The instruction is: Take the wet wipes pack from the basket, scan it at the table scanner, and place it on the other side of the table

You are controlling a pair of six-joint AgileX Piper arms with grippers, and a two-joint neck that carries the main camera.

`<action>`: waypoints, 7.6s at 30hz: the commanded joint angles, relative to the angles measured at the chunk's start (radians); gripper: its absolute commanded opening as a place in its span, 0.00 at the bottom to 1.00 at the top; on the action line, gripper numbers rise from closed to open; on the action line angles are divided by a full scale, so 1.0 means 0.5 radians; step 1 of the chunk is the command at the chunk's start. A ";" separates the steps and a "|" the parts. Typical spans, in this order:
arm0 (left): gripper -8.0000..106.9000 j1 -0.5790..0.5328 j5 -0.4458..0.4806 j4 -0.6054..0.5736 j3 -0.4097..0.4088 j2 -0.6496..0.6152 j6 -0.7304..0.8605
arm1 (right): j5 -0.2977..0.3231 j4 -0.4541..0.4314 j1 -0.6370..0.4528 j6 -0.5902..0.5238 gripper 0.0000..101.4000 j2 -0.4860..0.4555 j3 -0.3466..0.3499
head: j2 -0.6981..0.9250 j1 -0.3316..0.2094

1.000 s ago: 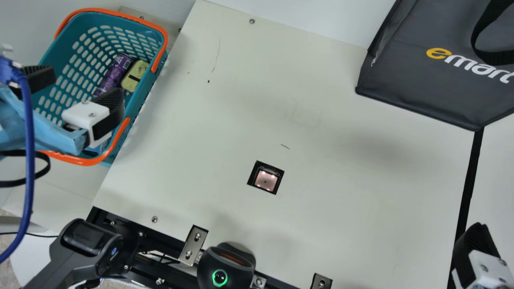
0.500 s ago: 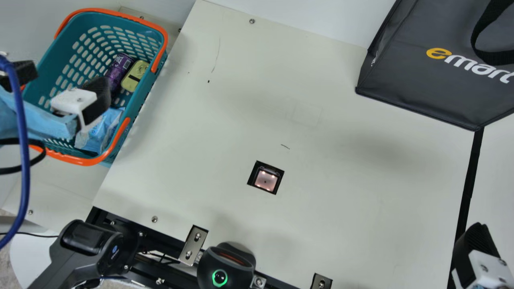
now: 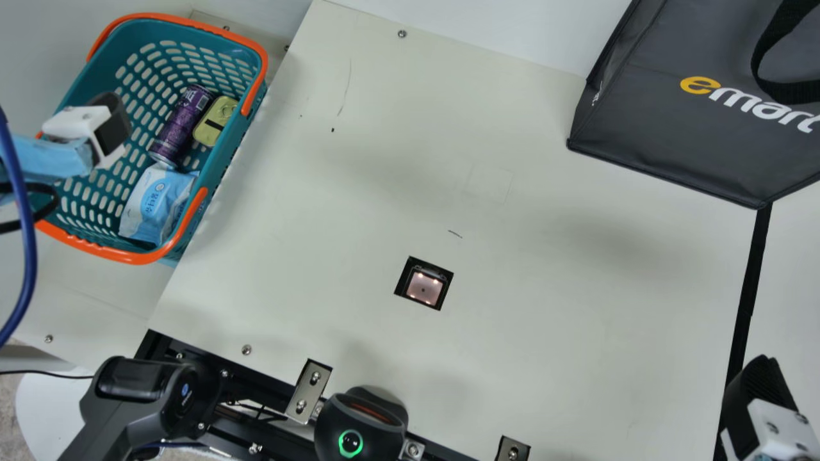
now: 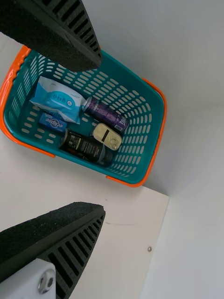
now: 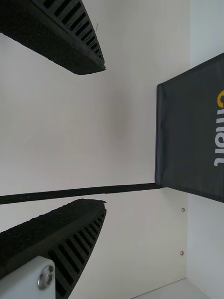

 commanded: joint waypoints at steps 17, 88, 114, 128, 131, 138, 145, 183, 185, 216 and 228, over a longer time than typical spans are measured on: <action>0.85 0.809 -0.153 -0.642 -0.143 0.542 1.017 | 0.000 0.000 0.000 0.000 0.94 0.000 0.000 | 0.005 -0.049; 0.85 0.843 0.039 -0.752 -0.566 2.020 1.898 | 0.000 0.000 0.000 0.000 0.94 0.000 0.000 | 0.005 -0.049; 0.85 0.796 -0.195 -0.503 -0.291 2.087 1.406 | 0.000 0.000 0.000 0.000 0.94 0.000 0.000 | 0.005 -0.049; 0.85 0.799 -0.413 -0.326 -0.104 2.138 0.861 | 0.000 0.000 0.000 0.000 0.94 0.000 0.000 | 0.005 -0.049; 0.85 0.813 -0.442 -0.302 -0.094 2.167 0.747 | 0.000 0.000 0.000 0.000 0.94 0.000 0.000 | 0.005 -0.049; 0.85 0.831 -0.506 -0.241 -0.075 2.243 0.509 | 0.000 0.000 0.000 0.000 0.94 0.000 0.000 | 0.005 -0.049; 0.85 0.833 -0.614 -0.167 -0.025 2.313 0.365 | 0.000 0.000 0.000 0.000 0.94 0.000 0.000 | 0.005 -0.049; 0.85 0.822 -1.376 0.203 0.375 2.550 0.042 | 0.000 0.000 0.000 0.000 0.94 0.000 0.000 | 0.005 -0.049; 0.85 0.826 -1.391 0.203 0.379 2.565 0.052 | 0.000 0.000 0.000 0.000 0.94 0.000 0.000 | 0.005 -0.049; 0.04 0.915 -1.393 -0.010 0.326 2.642 0.343 | 0.000 0.000 0.000 0.000 0.94 0.000 0.000 | 0.005 -0.049; 0.00 0.900 -1.305 -0.094 0.343 2.473 0.417 | 0.000 0.000 0.000 0.000 0.94 0.000 0.000 | 0.005 -0.049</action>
